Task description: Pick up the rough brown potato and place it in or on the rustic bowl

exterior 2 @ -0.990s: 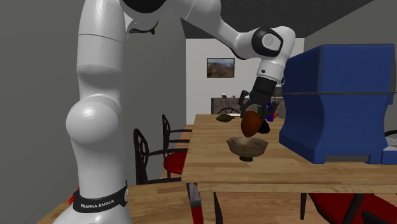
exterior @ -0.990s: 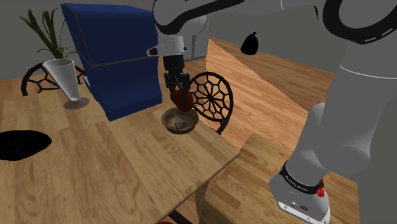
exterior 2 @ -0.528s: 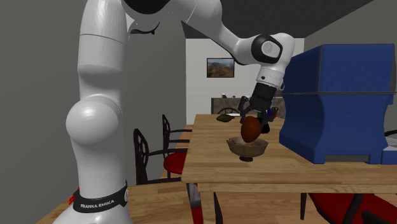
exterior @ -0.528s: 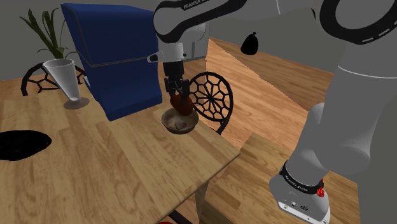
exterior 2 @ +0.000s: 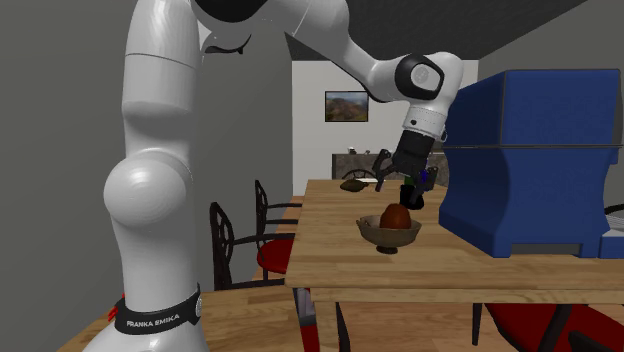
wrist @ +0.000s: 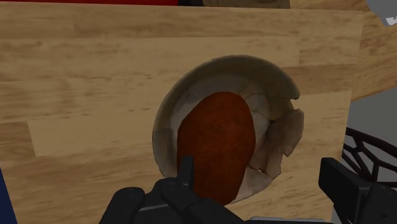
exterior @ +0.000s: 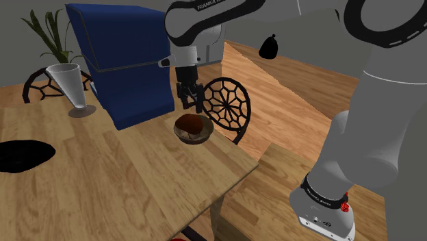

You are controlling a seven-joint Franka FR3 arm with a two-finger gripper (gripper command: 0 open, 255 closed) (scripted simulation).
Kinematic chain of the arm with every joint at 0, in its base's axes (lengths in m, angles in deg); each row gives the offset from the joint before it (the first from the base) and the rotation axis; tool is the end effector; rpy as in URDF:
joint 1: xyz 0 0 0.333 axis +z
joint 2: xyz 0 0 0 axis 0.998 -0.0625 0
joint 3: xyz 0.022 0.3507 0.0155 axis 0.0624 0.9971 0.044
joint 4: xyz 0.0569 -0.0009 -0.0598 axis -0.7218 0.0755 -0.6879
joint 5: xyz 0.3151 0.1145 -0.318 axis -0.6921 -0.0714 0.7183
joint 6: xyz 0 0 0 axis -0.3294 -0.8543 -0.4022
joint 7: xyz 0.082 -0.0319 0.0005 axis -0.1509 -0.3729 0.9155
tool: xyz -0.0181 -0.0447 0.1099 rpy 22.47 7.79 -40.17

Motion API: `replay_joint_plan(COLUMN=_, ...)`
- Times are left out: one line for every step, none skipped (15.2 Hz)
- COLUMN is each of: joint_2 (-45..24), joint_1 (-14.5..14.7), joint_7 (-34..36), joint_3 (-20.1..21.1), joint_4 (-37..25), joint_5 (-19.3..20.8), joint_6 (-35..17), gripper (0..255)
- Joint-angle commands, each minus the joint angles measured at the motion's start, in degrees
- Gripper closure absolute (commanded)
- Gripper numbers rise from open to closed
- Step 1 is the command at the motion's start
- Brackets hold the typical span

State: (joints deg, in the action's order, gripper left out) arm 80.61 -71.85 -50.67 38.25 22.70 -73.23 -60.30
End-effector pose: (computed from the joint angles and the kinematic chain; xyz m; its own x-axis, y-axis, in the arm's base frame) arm 0.6107 0.1199 0.4178 0.2219 0.9740 0.0463 0.9275 -0.1962 -0.3183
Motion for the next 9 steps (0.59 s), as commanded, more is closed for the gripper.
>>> replay_joint_plan(joint_2=0.00, joint_1=0.00, joint_7=0.00, joint_3=0.00, joint_4=0.00, joint_5=0.00, joint_6=0.00, gripper=0)
replay_joint_plan(joint_2=0.00, joint_1=0.00, joint_7=0.00, joint_3=0.00, joint_4=0.00, joint_5=0.00, joint_6=0.00, gripper=0)
replay_joint_plan(joint_2=-0.19, joint_1=-0.16, joint_7=0.06, joint_3=-0.12, joint_4=-2.11, joint_5=0.09, joint_6=1.93, gripper=0)
replay_joint_plan(joint_2=-0.46, joint_1=-0.33, joint_7=0.12, joint_3=-0.24, joint_4=-4.31, joint_5=0.16, joint_6=3.88, gripper=0)
replay_joint_plan(joint_2=-0.82, joint_1=-0.50, joint_7=0.17, joint_3=-0.36, joint_4=-6.61, joint_5=0.22, joint_6=5.85, gripper=0)
replay_joint_plan(joint_2=-1.16, joint_1=-0.64, joint_7=0.21, joint_3=-0.45, joint_4=-8.50, joint_5=0.25, joint_6=7.41, gripper=0)
replay_joint_plan(joint_2=-1.16, joint_1=-0.64, joint_7=0.21, joint_3=-0.45, joint_4=-8.50, joint_5=0.25, joint_6=7.41, gripper=0)
replay_joint_plan(joint_2=-1.14, joint_1=-0.63, joint_7=0.21, joint_3=-0.45, joint_4=-8.48, joint_5=0.25, joint_6=7.41, gripper=0)
replay_joint_plan(joint_2=-1.15, joint_1=-0.64, joint_7=0.21, joint_3=-0.45, joint_4=-8.50, joint_5=0.25, joint_6=7.41, gripper=0)
